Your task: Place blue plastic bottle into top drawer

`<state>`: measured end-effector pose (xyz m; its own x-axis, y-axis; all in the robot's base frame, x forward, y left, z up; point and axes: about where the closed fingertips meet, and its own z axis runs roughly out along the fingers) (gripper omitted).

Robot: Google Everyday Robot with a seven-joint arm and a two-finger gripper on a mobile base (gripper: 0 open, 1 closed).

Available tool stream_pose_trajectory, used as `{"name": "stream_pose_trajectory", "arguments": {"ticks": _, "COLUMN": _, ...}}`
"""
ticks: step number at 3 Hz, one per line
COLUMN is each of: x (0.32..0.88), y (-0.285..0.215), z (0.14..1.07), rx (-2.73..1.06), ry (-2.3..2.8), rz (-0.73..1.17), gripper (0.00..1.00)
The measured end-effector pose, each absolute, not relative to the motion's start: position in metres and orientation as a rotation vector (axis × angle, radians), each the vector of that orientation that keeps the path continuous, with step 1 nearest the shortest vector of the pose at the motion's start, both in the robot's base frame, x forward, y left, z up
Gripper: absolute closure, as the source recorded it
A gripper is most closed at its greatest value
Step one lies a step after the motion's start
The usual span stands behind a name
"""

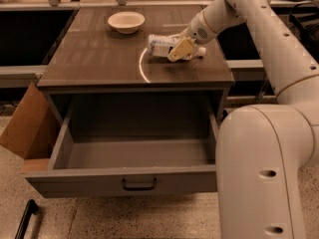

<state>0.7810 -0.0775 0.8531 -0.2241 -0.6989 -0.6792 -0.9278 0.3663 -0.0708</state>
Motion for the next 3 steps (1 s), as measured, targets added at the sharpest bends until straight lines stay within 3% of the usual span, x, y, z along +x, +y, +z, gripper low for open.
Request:
{"name": "stream_pose_trajectory", "arguments": {"ticks": 2, "x": 0.764, "y": -0.074, "z": 0.866, "rx": -1.418, "ry": 1.983, "rz": 0.456, "gripper": 0.89}}
{"name": "stream_pose_trajectory", "arguments": {"ticks": 3, "x": 0.750, "y": -0.077, "z": 0.888, "rx": -1.419, "ry": 1.944, "rz": 0.430, "gripper": 1.00}}
